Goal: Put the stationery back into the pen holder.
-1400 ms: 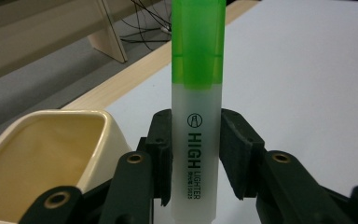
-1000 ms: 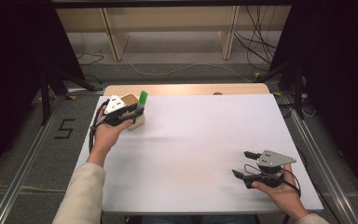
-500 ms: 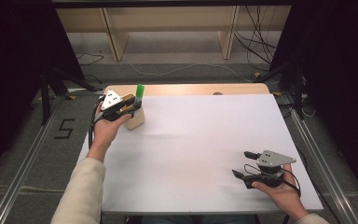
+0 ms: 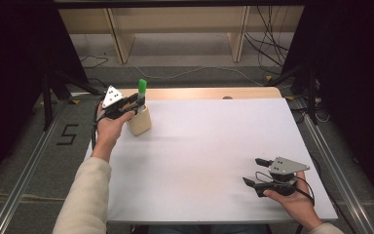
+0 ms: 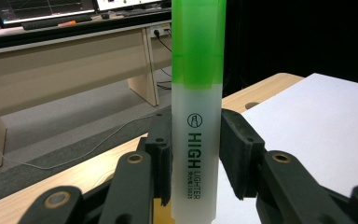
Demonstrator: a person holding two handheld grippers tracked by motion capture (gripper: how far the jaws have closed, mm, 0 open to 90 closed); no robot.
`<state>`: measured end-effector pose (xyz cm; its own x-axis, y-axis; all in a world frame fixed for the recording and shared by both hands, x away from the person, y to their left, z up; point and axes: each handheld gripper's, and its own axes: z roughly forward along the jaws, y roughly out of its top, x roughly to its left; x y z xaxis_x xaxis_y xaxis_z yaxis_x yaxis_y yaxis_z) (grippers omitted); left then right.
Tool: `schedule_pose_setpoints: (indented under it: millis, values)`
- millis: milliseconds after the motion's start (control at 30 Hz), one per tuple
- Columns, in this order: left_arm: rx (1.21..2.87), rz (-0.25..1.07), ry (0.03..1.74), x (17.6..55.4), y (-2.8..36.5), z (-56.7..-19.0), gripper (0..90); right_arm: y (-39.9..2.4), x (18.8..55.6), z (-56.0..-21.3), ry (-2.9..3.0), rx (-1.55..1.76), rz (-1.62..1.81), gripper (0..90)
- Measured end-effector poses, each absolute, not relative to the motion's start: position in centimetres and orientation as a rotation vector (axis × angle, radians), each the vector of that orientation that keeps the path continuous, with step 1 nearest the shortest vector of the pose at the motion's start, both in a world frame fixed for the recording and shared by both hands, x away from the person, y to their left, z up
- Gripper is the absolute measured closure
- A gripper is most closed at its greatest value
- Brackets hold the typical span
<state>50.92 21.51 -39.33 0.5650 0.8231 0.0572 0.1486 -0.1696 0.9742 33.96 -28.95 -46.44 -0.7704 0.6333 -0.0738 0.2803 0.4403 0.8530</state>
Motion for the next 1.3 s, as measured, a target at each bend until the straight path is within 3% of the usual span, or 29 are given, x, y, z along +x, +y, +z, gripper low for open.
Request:
schedule_pose_setpoints:
  millis: [1300]
  values:
    - [1.697, 0.751, 0.911, 52.6, 22.4, -41.8, 65.9, -29.1, 33.8, -46.4, 2.311, 0.775, 1.259, 19.6]
